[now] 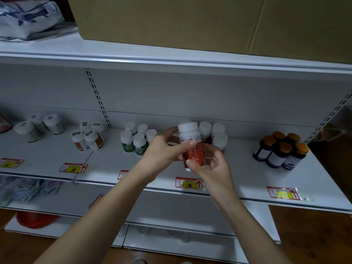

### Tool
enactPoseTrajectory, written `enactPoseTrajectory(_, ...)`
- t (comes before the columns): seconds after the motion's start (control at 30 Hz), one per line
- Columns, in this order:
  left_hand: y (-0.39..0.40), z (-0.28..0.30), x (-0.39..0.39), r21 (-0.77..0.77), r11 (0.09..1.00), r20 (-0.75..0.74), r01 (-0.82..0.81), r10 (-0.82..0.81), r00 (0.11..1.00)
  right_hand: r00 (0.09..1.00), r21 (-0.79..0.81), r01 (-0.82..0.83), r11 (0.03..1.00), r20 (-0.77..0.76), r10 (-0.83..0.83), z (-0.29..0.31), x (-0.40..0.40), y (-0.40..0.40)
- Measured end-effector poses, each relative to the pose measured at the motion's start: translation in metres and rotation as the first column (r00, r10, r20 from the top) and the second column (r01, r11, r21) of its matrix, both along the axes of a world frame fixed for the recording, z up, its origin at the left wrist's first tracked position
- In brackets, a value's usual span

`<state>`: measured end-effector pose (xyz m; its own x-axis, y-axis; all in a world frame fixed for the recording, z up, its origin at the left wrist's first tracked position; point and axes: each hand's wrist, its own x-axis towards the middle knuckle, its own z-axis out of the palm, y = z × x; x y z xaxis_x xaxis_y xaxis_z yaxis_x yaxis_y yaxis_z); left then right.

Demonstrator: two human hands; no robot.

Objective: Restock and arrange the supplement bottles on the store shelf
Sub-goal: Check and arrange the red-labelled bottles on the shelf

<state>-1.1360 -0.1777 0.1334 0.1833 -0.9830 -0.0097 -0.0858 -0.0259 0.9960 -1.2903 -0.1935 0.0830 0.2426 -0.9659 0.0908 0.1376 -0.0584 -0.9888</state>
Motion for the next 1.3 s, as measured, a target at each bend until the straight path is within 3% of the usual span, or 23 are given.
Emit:
enactPoseTrajectory(0.07,0.001,0.002,-0.001,0.002,0.999,-0.076,-0.038,0.038,0.996,0.998,0.022,-0.05,0.998,0.024,0.05,0.003,0.002,0.001)
enactPoseTrajectory(0.2,0.005,0.003,0.0,0.007,0.998,-0.175,-0.067,0.067,0.982,0.944,0.215,-0.221,0.951,0.293,0.153,0.008,0.001,0.001)
enactPoseTrajectory(0.4,0.012,0.002,0.004,-0.003,1.0,-0.074,-0.024,0.024,0.997,0.957,0.166,-0.151,0.974,0.273,0.101,0.006,0.004,0.007)
enactPoseTrajectory(0.53,0.014,0.004,0.004,-0.006,0.999,0.041,-0.042,0.042,0.998,0.995,0.018,-0.036,0.999,0.096,0.034,0.008,0.007,0.009)
enactPoseTrajectory(0.67,0.015,0.008,0.006,-0.014,0.999,0.028,-0.042,0.042,0.999,1.0,-0.029,-0.01,1.0,0.016,0.01,0.01,0.01,0.01)
enactPoseTrajectory(0.73,0.015,0.01,0.007,-0.019,0.999,-0.011,-0.043,0.043,0.999,0.995,0.019,-0.067,0.998,0.07,0.066,0.014,0.01,0.009)
enactPoseTrajectory(0.83,0.017,0.014,0.007,-0.029,0.998,-0.133,-0.048,0.044,0.99,0.943,0.204,-0.229,0.952,0.289,0.165,0.023,0.007,0.008)
enactPoseTrajectory(0.9,0.018,0.015,0.007,-0.038,0.997,-0.197,-0.063,0.054,0.979,0.929,0.216,-0.271,0.938,0.315,0.196,0.026,0.004,0.008)
enactPoseTrajectory(1.07,0.019,0.016,0.005,-0.036,0.999,-0.195,-0.015,0.007,0.981,0.952,0.182,-0.196,0.964,0.271,0.142,0.024,0.003,0.009)
enactPoseTrajectory(1.3,0.019,0.021,-0.005,-0.021,0.999,-0.011,-0.029,0.029,1.0,0.998,-0.029,-0.061,0.998,-0.001,0.061,0.021,0.0,0.01)
